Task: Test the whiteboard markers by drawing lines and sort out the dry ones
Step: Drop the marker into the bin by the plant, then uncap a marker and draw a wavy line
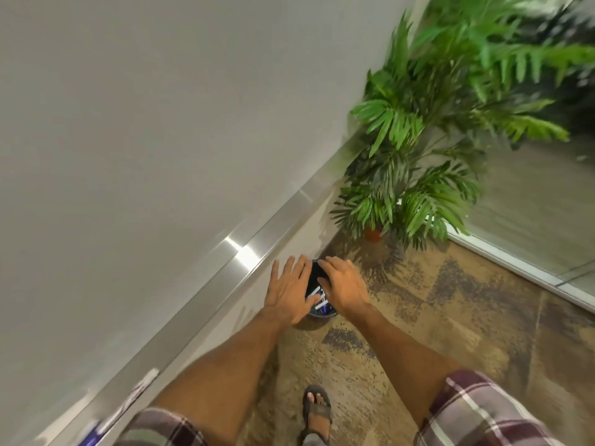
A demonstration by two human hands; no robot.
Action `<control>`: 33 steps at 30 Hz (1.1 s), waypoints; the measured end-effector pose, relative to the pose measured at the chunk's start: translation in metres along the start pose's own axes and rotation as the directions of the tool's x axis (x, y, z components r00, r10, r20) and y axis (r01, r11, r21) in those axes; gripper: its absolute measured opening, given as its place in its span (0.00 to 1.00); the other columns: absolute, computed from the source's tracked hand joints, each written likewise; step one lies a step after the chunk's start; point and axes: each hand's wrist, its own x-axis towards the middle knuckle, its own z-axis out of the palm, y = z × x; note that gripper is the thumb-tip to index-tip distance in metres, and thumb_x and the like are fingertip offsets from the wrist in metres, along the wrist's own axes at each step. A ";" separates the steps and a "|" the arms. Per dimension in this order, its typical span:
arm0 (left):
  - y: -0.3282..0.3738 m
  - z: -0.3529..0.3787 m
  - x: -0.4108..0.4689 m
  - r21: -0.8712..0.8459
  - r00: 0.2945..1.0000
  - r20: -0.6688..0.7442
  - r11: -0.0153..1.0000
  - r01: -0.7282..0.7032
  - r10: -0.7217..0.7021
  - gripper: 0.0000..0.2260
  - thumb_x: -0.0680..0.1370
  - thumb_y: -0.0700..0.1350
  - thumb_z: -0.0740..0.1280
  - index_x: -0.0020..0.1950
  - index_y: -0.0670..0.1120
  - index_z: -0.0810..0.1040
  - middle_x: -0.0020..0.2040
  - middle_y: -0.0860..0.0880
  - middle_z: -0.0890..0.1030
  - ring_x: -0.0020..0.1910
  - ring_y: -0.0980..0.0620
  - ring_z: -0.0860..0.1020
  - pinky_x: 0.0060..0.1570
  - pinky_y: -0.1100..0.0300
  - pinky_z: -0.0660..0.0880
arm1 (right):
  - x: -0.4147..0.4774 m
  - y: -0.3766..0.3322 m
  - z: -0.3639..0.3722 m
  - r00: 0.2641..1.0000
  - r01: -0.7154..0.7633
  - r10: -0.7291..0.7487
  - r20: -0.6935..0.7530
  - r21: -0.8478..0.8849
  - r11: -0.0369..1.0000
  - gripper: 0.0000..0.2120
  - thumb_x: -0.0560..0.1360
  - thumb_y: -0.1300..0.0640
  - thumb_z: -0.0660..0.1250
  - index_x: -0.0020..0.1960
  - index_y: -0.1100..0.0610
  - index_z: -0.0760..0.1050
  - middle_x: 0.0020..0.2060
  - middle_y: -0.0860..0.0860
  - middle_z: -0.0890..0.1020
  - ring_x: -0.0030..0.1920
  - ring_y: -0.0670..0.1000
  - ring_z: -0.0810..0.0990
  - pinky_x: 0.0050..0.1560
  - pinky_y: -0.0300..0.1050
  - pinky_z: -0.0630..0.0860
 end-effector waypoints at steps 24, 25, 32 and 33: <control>-0.036 -0.053 -0.232 -0.073 0.889 -0.247 0.922 0.380 -0.386 0.42 0.71 0.73 0.31 0.80 0.51 0.39 0.80 0.47 0.40 0.79 0.44 0.39 0.74 0.38 0.37 | -0.127 -0.146 -0.074 0.979 0.201 -0.201 0.022 -0.170 0.965 0.34 0.74 0.33 0.32 0.77 0.45 0.42 0.77 0.49 0.48 0.77 0.53 0.44 0.70 0.54 0.33; -0.036 -0.052 -0.239 -0.098 0.875 -0.251 0.910 0.403 -0.415 0.48 0.65 0.74 0.22 0.80 0.51 0.38 0.80 0.47 0.40 0.79 0.44 0.39 0.73 0.38 0.36 | -0.128 -0.149 -0.074 0.973 0.230 -0.227 0.032 -0.170 0.958 0.34 0.74 0.33 0.32 0.77 0.45 0.43 0.77 0.49 0.49 0.77 0.53 0.45 0.70 0.55 0.34; -0.037 -0.036 -0.304 -0.231 0.715 -0.258 0.760 0.607 -0.649 0.53 0.57 0.71 0.14 0.79 0.54 0.37 0.80 0.48 0.41 0.79 0.45 0.41 0.70 0.42 0.30 | -0.148 -0.181 -0.069 0.891 0.453 -0.445 0.085 -0.153 0.878 0.34 0.75 0.33 0.35 0.77 0.45 0.44 0.77 0.50 0.51 0.77 0.52 0.46 0.72 0.56 0.37; -0.038 -0.032 -0.315 -0.248 0.693 -0.255 0.738 0.628 -0.675 0.52 0.58 0.72 0.15 0.79 0.54 0.37 0.80 0.48 0.41 0.79 0.45 0.40 0.70 0.42 0.29 | -0.152 -0.188 -0.067 0.875 0.485 -0.475 0.096 -0.141 0.863 0.34 0.75 0.32 0.35 0.77 0.45 0.44 0.77 0.50 0.51 0.77 0.52 0.46 0.72 0.56 0.37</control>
